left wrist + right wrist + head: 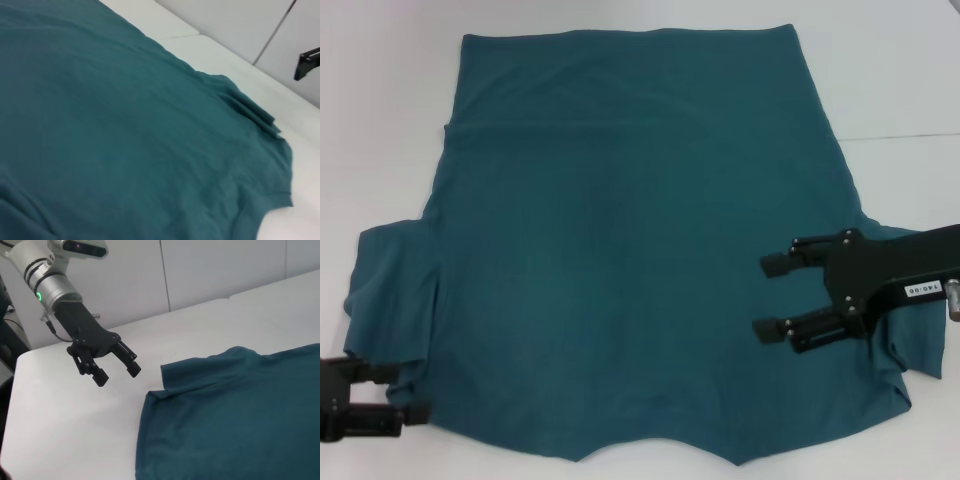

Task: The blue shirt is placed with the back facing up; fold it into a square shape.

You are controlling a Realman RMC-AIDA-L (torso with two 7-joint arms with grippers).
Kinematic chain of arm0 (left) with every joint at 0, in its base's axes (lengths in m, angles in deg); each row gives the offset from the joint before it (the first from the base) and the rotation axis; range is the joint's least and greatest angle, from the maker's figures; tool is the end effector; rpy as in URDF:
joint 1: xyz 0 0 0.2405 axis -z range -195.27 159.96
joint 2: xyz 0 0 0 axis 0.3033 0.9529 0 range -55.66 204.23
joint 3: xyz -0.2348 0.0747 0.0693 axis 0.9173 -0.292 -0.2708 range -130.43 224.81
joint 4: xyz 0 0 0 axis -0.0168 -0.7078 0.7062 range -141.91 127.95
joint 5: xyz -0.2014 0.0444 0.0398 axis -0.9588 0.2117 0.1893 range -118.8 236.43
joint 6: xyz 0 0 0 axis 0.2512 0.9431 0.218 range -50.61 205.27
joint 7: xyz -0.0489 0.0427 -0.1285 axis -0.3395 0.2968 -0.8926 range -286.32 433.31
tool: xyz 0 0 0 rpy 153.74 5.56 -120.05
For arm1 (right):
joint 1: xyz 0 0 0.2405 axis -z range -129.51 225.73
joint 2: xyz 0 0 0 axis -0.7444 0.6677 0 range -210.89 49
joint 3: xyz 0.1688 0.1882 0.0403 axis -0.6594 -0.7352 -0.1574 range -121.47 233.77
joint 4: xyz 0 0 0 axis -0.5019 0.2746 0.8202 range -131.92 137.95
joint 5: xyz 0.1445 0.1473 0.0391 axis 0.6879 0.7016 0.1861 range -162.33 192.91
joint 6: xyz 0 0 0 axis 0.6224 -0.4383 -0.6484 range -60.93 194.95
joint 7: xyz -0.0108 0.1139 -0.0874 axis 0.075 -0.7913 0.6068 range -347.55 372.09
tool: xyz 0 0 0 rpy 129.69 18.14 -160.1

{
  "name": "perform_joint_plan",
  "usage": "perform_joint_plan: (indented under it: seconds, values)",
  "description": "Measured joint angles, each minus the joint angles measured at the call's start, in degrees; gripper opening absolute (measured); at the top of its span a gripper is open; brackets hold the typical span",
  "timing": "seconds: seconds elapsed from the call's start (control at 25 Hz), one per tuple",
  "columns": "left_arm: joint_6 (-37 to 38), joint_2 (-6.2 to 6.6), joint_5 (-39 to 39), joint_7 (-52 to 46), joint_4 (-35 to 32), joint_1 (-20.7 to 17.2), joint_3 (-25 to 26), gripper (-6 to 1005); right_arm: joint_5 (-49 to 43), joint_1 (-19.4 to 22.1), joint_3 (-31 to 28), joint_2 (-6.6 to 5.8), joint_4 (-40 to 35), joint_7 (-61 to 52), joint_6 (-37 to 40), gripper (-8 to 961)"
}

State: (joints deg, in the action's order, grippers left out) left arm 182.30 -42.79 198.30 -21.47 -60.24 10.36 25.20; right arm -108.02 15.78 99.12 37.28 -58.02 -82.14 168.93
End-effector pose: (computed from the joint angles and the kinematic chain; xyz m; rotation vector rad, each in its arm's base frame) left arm -0.3110 0.2922 0.0704 -2.6967 -1.0242 -0.3737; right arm 0.2191 0.3377 0.0530 -2.9117 0.4646 0.3996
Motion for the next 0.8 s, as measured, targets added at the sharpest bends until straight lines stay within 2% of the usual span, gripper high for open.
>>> perform_joint_plan:
  seconds: [0.12,0.32,0.56,0.8]
  values:
    - [-2.8,-0.16,0.0,-1.3,0.0,-0.1,0.0,901,0.0,-0.1,0.0,0.10,0.0,0.1,-0.6,924]
    - [-13.0,-0.92,-0.1,-4.4,0.1,-1.0,0.1,901,0.0,-0.2,0.4,0.22,0.0,-0.2,-1.0,925]
    - [-26.0,-2.79,-0.5,-5.3,0.3,-2.0,0.1,901,0.0,-0.3,0.4,0.54,0.0,-0.2,-1.1,925]
    - [-31.1,-3.19,-0.5,-6.2,1.1,-2.4,0.1,900,0.0,0.1,0.3,0.70,0.1,-0.3,-1.0,925]
